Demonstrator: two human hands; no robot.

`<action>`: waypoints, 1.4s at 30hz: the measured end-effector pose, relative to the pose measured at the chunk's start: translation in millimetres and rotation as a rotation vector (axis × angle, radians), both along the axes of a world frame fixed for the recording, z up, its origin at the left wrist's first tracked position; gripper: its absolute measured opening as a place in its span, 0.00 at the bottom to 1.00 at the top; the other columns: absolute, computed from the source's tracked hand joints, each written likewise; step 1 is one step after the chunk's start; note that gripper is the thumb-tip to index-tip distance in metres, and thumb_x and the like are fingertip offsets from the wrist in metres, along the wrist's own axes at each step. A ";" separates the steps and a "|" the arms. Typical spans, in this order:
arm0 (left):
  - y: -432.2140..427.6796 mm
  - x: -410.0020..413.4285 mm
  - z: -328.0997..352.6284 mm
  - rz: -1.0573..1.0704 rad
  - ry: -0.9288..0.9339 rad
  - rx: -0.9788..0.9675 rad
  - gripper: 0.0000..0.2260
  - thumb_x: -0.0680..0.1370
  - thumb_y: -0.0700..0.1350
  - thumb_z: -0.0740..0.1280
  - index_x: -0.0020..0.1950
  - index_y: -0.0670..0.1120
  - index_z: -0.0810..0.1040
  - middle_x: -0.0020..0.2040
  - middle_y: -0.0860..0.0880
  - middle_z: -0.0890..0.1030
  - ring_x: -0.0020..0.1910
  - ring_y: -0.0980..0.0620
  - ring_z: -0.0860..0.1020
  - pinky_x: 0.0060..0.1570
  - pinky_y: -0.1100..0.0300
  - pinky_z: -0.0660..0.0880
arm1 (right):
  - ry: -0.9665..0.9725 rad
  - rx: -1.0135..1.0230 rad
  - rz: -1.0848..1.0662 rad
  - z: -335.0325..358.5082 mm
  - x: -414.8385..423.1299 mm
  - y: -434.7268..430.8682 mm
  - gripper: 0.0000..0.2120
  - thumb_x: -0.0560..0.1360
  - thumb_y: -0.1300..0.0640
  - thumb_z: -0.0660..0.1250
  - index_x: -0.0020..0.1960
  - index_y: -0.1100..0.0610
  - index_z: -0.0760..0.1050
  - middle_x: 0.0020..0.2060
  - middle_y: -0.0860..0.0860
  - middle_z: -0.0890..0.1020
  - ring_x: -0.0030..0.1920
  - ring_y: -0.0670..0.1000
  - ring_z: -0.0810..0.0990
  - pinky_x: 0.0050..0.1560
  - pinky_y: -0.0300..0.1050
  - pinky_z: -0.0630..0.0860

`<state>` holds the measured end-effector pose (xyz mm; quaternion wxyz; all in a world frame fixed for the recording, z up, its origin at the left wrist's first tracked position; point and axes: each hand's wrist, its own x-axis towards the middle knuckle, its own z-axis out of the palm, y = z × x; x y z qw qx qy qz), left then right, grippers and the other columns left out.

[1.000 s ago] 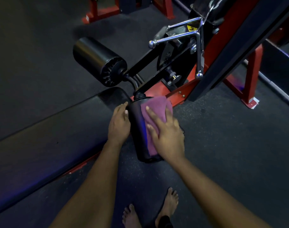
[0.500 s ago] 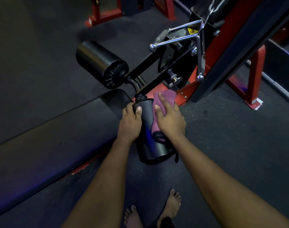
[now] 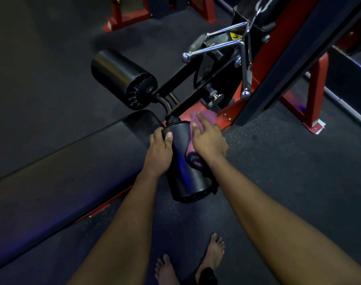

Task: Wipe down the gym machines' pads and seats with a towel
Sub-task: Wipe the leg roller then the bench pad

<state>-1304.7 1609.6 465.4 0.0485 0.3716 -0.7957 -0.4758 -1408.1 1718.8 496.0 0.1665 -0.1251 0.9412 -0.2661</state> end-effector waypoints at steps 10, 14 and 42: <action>-4.0 3.2 0.7 -0.025 -0.014 0.019 0.23 0.86 0.56 0.50 0.78 0.47 0.59 0.76 0.45 0.62 0.70 0.41 0.70 0.59 0.56 0.63 | 0.144 -0.078 0.143 -9.0 59.7 71.2 0.24 0.82 0.36 0.56 0.76 0.26 0.54 0.76 0.54 0.67 0.69 0.62 0.74 0.63 0.60 0.76; -4.4 0.7 0.1 -0.037 -0.048 0.024 0.23 0.86 0.57 0.49 0.78 0.48 0.58 0.77 0.45 0.61 0.70 0.38 0.70 0.64 0.50 0.65 | -0.134 -0.009 -0.048 -16.9 0.3 31.3 0.23 0.82 0.38 0.54 0.77 0.34 0.61 0.74 0.58 0.72 0.70 0.64 0.73 0.68 0.58 0.68; -8.0 6.9 -1.5 -0.059 -0.025 0.024 0.23 0.86 0.57 0.48 0.78 0.49 0.58 0.76 0.45 0.63 0.68 0.40 0.71 0.66 0.49 0.68 | 0.181 -0.110 0.137 -7.4 81.9 82.1 0.25 0.81 0.35 0.55 0.77 0.26 0.54 0.78 0.54 0.63 0.70 0.59 0.72 0.60 0.58 0.77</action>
